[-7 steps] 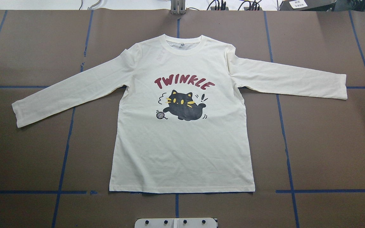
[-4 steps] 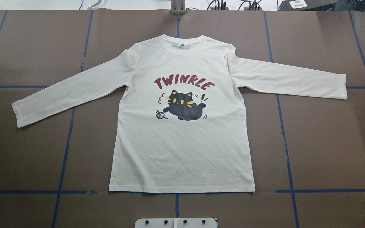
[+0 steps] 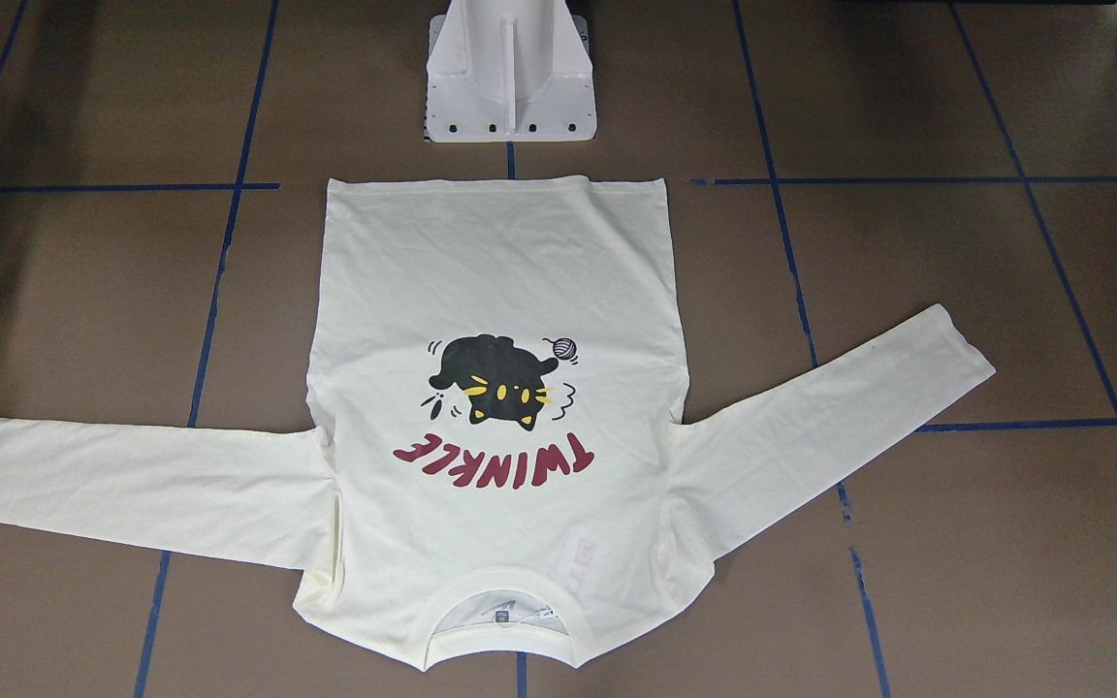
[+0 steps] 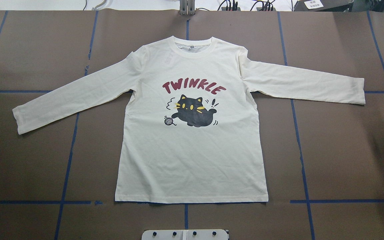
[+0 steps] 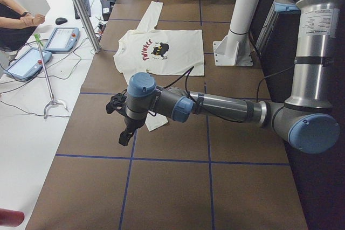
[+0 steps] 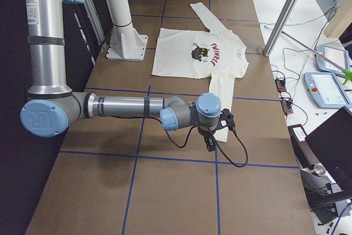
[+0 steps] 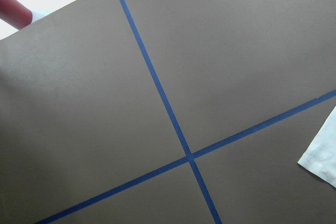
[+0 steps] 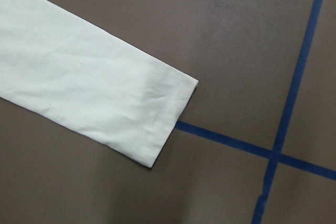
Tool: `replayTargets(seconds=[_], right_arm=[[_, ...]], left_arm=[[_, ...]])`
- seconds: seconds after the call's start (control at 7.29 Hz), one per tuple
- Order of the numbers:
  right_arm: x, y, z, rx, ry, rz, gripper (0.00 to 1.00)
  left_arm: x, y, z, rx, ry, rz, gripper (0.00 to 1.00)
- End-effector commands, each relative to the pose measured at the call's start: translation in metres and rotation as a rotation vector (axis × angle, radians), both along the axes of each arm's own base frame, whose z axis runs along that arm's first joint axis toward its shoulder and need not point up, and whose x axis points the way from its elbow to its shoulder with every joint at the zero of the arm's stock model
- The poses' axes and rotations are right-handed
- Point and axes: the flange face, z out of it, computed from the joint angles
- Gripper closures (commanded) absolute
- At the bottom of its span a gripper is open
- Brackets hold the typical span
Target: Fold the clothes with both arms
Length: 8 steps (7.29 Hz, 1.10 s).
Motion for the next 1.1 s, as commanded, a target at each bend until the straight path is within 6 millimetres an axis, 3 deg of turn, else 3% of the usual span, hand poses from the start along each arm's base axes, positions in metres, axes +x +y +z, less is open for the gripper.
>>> replayTargets(seconds=[0.0, 0.41, 0.69, 0.96], right_arm=[[-0.044, -0.054, 0.023, -0.022, 0.004, -0.027, 0.0], [-0.091, -0.064, 0.033, -0.041, 0.032, -0.09, 0.0], [-0.109, -0.069, 0.039, -0.045, 0.062, -0.11, 0.0], [-0.113, -0.076, 0.039, -0.047, 0.071, -0.11, 0.0]], left_arm=[[0.0, 0.001, -0.005, 0.021, 0.001, 0.003, 0.0], [0.003, 0.002, -0.006, 0.022, 0.031, 0.018, 0.0], [0.003, 0.001, -0.007, 0.025, 0.032, 0.017, 0.0], [0.003, 0.002, -0.009, 0.028, 0.031, 0.018, 0.0]])
